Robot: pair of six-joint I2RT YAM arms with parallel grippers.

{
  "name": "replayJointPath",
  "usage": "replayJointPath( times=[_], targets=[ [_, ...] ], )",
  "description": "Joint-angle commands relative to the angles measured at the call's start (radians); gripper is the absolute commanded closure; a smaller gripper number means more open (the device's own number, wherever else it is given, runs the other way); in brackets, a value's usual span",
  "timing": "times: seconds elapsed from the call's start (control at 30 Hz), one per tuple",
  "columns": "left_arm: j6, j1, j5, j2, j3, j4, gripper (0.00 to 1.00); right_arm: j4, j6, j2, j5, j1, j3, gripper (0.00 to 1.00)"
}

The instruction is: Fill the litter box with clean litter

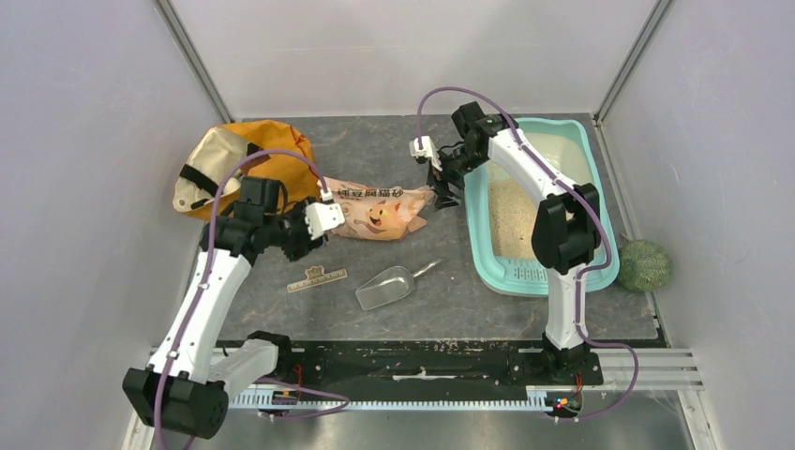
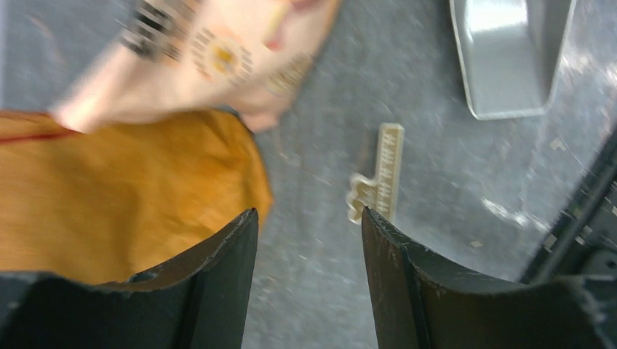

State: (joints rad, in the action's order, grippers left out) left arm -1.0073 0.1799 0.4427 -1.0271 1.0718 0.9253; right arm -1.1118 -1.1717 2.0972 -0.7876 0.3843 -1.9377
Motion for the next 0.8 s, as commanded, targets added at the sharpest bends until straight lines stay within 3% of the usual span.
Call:
replayJointPath(
  times=[0.0,0.27,0.5,0.63,0.77],
  targets=[
    [0.046,-0.01,-0.065,-0.029,-0.088,0.147,0.39,-0.006,0.027,-0.023,-0.023,0.001,-0.037,0.15],
    [0.1,-0.016,-0.107,-0.131,-0.217,0.005,0.36,0.07,0.263,-0.057,-0.045,-0.031,-0.095,0.06],
    [0.03,-0.016,-0.146,-0.227,-0.321,-0.117,0.37,0.176,0.504,-0.135,-0.065,-0.072,-0.077,0.03],
    [0.063,-0.015,-0.222,-0.297,-0.343,-0.277,0.36,0.202,0.588,-0.17,-0.069,-0.095,-0.076,0.03],
    [0.038,-0.016,-0.225,-0.35,-0.339,-0.316,0.34,0.201,0.633,-0.201,-0.08,-0.109,-0.072,0.03]
  ],
)
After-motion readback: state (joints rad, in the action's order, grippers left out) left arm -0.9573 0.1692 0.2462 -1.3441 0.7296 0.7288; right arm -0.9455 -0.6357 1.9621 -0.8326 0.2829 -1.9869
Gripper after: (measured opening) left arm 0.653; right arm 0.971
